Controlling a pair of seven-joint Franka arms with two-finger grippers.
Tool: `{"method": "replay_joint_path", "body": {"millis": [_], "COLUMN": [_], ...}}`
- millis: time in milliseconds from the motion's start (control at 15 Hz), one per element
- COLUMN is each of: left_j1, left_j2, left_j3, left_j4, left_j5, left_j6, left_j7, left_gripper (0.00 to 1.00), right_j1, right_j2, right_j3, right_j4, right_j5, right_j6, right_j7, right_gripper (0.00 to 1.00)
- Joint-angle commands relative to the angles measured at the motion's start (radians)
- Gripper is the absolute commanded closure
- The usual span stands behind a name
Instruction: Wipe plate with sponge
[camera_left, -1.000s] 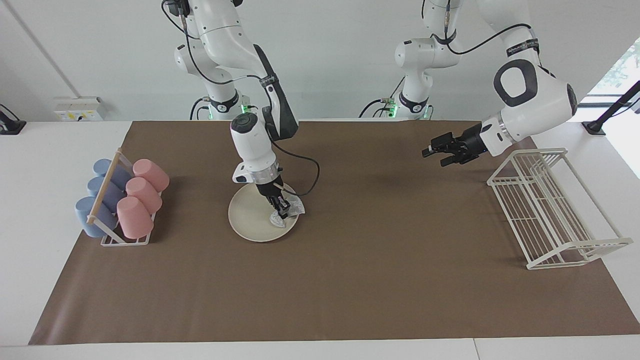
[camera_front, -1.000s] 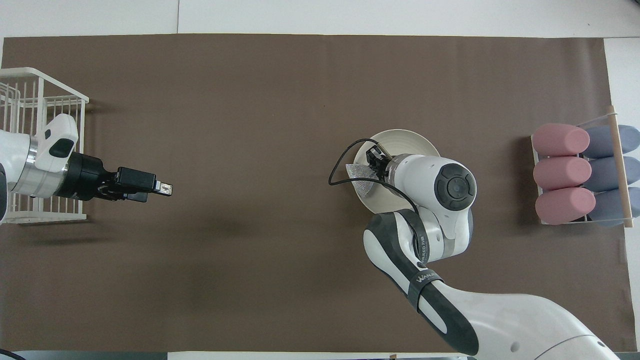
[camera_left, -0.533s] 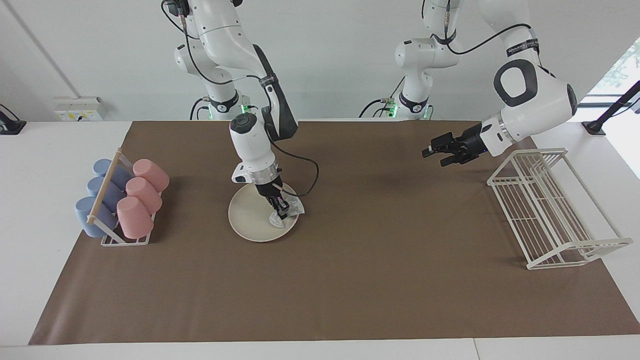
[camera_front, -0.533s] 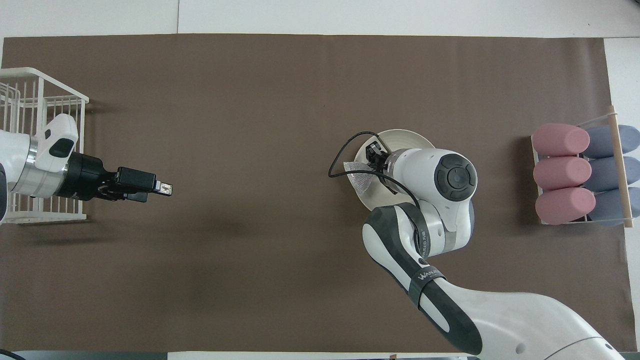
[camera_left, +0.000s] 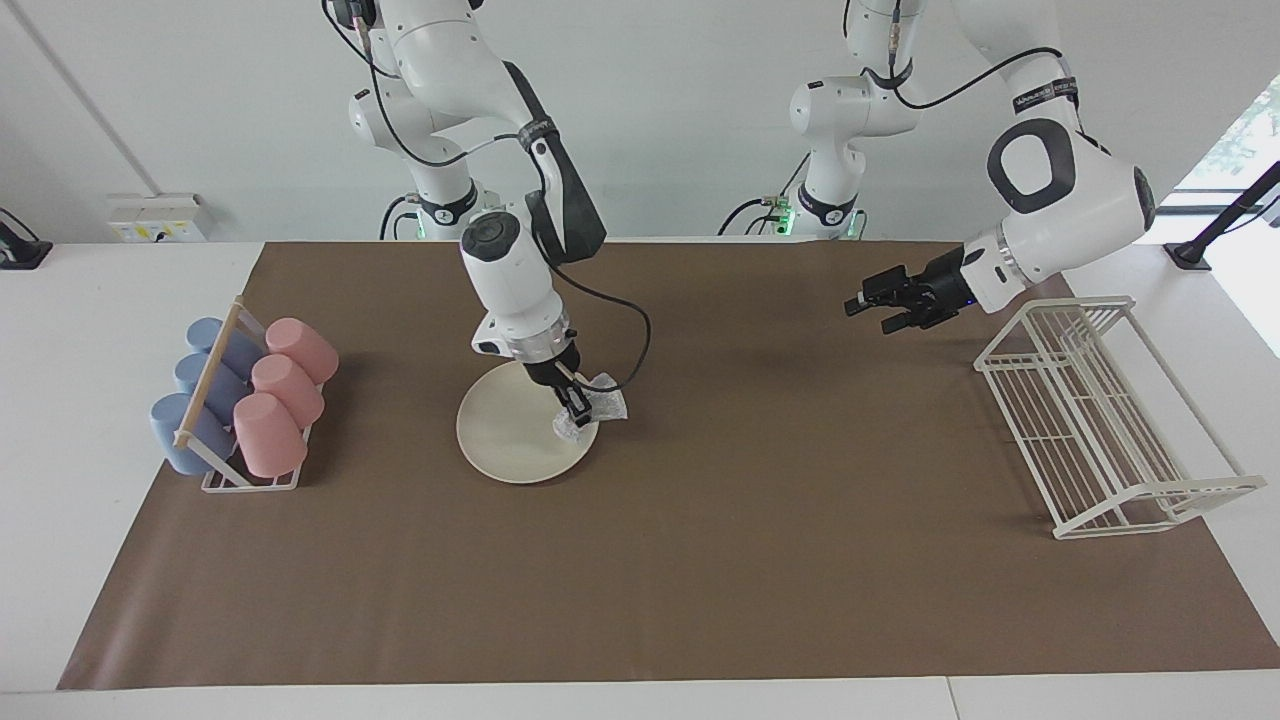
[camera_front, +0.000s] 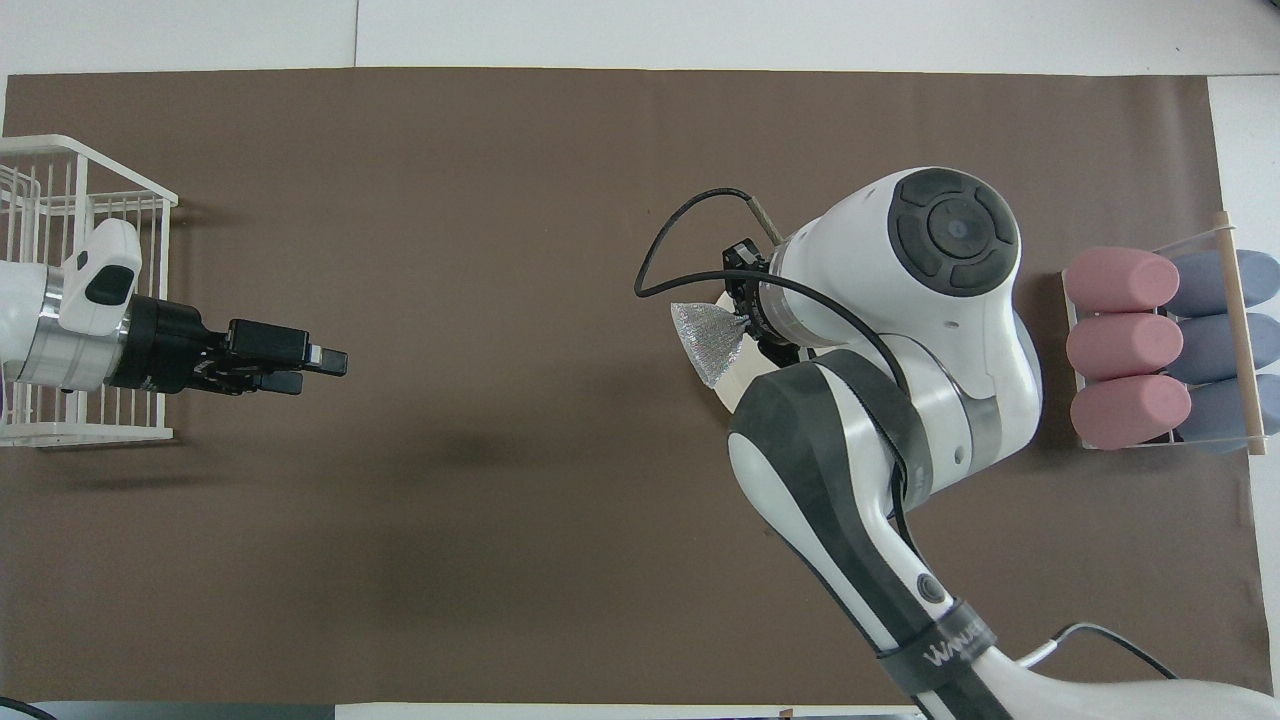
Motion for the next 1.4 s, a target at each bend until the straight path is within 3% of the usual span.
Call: {"method": "replay_joint_path", "body": {"millis": [0,133,400,600,1333], "left_j1": [0.022,0.019,0.004,-0.046,-0.421], "left_j2": [-0.014,-0.02,-0.046,-0.06,-0.089], "left_j3": [-0.003,-0.004,-0.011,-0.012,-0.017], "left_j4": [0.0,-0.008,-0.049,-0.071,-0.136], "left_j5": [-0.145,-0.247,-0.373,-0.453,-0.634], "left_j6": [-0.046,-0.075,-0.154,-0.155,0.13], "left_j7": [-0.017,-0.023,-0.023,-0.023,-0.004], "left_gripper": [0.0,0.0,0.0,0.0,0.0], "right_j1": [0.051,0.081,0.154,0.155,0.154], "right_j2": [-0.089,-0.136,-0.137,-0.134,-0.127], "right_j3": [0.008,0.008,0.01,0.011,0.016], "right_j4": [0.001,0.003,0.023,0.034,0.054], "right_j5": [-0.031,-0.033,-0.049,-0.06,-0.088], "right_j6": [-0.089,-0.146,-0.136,-0.133,-0.133], "right_j7": [0.124,0.204,0.42,0.439,0.456], "right_gripper": [1.0,1.0,1.0,1.0,1.0]}}
